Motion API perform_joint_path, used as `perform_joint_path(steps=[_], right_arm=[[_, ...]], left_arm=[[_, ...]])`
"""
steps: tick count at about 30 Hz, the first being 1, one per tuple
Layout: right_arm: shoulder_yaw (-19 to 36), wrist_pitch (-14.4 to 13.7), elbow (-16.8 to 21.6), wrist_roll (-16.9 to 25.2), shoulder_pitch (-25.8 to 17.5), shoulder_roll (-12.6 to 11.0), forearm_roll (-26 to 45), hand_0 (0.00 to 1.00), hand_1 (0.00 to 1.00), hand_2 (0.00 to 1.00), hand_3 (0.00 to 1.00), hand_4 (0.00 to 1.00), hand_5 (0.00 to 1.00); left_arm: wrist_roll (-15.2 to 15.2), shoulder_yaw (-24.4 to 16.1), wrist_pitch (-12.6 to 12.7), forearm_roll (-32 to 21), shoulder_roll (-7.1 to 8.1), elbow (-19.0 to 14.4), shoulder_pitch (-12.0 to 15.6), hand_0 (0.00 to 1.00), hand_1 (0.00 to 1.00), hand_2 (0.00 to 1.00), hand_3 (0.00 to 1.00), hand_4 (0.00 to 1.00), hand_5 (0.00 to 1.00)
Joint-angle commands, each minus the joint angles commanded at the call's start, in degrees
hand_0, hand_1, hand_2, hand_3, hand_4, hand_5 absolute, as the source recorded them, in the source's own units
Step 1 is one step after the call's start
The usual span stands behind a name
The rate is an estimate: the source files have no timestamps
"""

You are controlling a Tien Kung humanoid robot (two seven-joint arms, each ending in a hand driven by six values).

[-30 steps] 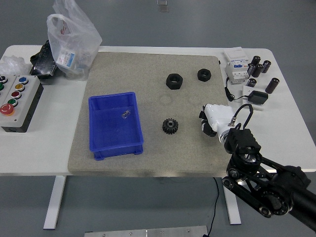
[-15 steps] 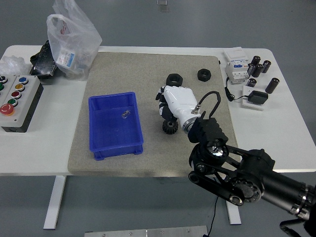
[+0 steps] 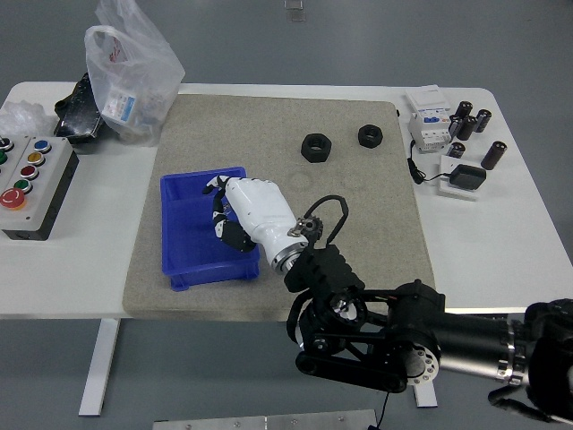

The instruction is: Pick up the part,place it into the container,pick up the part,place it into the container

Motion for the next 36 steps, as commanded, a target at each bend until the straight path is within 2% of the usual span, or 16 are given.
perform_joint_path(steps=[2, 3, 8, 9, 14, 15, 20, 21, 26, 27, 36], right_arm=[[-1.0, 0.1, -0.4, 0.4, 0.3, 0.0, 0.9, 0.645, 0.850, 0.845, 0.904, 0.351, 0.213], [-1.3, 0.1, -0.6, 0.6, 0.5, 0.0, 1.3, 0.691, 0.914, 0.929, 0.990, 0.400, 0.212], [0.9, 0.9, -0.2, -1.2, -0.4, 0.0, -2.3, 0.691, 0.914, 0.929, 0.990, 0.400, 0.212], [2.0, 1.5, 0.1, -2.1, -0.9, -0.2, -3.5, 0.665, 0.904, 0.918, 0.982, 0.424, 0.262], [9.5, 7.5, 0.5, -2.6, -5.1, -3.4, -10.7, 0.665, 0.904, 0.918, 0.982, 0.424, 0.262], [11.2, 9.0, 0.4, -2.6, -6.0, -4.4, -11.8, 0.628, 0.901, 0.984, 0.998, 0.724, 0.331], [17.9, 15.4, -0.1, -2.6, -9.4, -8.2, -12.2, 0.628, 0.901, 0.984, 0.998, 0.724, 0.331], [18.8, 16.5, -0.1, -2.6, -9.8, -8.5, -12.0, 0.618, 0.959, 0.998, 0.998, 0.856, 0.365], [19.2, 20.3, -0.6, -2.6, -11.2, -8.7, -10.8, 0.618, 0.959, 0.998, 0.998, 0.856, 0.365], [18.9, 20.6, -0.7, -2.6, -11.4, -8.7, -10.6, 0.599, 0.958, 0.998, 0.998, 0.903, 0.404], [16.2, 21.6, -1.7, -2.6, -11.3, -9.4, -7.9, 0.589, 0.943, 0.998, 0.998, 0.919, 0.421]], left_arm=[[0.1, 0.1, -0.1, 0.0, 0.10, 0.0, 0.0, 0.588, 0.437, 0.489, 0.614, 0.494, 0.645], [0.1, 0.1, -0.2, 0.1, 0.16, 0.0, -0.1, 0.588, 0.437, 0.489, 0.613, 0.493, 0.646], [0.0, 0.1, -0.5, 0.1, 0.31, 0.0, -0.2, 0.588, 0.437, 0.489, 0.613, 0.493, 0.646], [0.0, 0.0, -0.6, 0.2, 0.31, 0.0, -0.2, 0.590, 0.438, 0.489, 0.612, 0.486, 0.639], [-0.1, -0.4, -0.6, 0.5, 0.25, 0.0, -0.1, 0.590, 0.438, 0.489, 0.612, 0.486, 0.639], [-0.1, -0.6, -0.6, 0.6, 0.22, 0.0, 0.0, 0.590, 0.438, 0.491, 0.614, 0.487, 0.639], [0.1, -1.4, -0.6, 1.3, 0.12, 0.0, 0.3, 0.590, 0.438, 0.491, 0.614, 0.487, 0.639], [0.1, -1.5, -0.6, 1.3, 0.11, 0.0, 0.3, 0.590, 0.439, 0.491, 0.614, 0.484, 0.637], [-0.4, -1.2, -0.8, 1.2, 0.17, 0.0, 0.0, 0.590, 0.439, 0.491, 0.614, 0.484, 0.637], [-0.5, -1.1, -0.9, 1.1, 0.20, 0.0, -0.1, 0.590, 0.440, 0.491, 0.610, 0.469, 0.627], [-0.7, -1.2, -1.1, 1.2, 0.46, 0.0, -0.2, 0.590, 0.440, 0.490, 0.610, 0.459, 0.618]])
